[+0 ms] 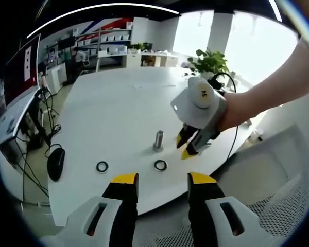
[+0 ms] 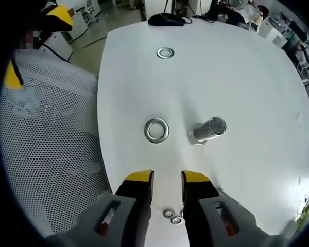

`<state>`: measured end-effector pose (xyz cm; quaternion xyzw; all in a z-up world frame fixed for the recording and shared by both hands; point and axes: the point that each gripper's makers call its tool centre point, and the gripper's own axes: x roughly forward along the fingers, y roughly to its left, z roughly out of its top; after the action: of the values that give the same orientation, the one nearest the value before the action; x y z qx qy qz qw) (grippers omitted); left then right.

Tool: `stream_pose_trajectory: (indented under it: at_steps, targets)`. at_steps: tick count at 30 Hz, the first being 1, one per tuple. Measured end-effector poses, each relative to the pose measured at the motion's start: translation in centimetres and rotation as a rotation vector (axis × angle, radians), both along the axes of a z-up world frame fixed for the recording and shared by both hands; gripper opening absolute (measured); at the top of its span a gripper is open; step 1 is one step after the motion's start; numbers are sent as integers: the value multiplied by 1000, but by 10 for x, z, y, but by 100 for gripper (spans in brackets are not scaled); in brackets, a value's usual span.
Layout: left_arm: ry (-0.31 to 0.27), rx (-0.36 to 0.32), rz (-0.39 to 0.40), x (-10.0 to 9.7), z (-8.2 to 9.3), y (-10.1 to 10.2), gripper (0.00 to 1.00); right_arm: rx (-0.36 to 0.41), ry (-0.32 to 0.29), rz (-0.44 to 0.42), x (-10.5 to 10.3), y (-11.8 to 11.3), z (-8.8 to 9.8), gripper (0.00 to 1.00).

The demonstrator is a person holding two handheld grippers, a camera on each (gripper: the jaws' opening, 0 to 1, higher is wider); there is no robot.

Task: Place the washer onto the threaded stud by aligning its center hole with the stud, sliding it down to the base, and recovering from edge contact or off-axis alignment until the washer reaches the visible bottom stop.

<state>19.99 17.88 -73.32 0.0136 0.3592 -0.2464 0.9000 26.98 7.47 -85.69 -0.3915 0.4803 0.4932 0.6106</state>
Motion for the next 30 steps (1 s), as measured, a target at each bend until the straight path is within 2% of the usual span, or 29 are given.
stream_pose_trajectory:
  at_steps: [10, 15, 23, 30]
  targets:
    - [1, 1, -2, 0, -1, 0, 36, 44, 10, 2, -1, 23, 5, 29]
    - [-2, -3, -1, 0, 0, 0, 36, 62, 14, 27, -3, 36, 1, 32]
    - [-7, -10, 3, 0, 2, 0, 36, 51, 30, 70, -13, 49, -8, 32]
    - [-11, -14, 2, 0, 3, -1, 36, 17, 17, 94, -10, 51, -18, 32]
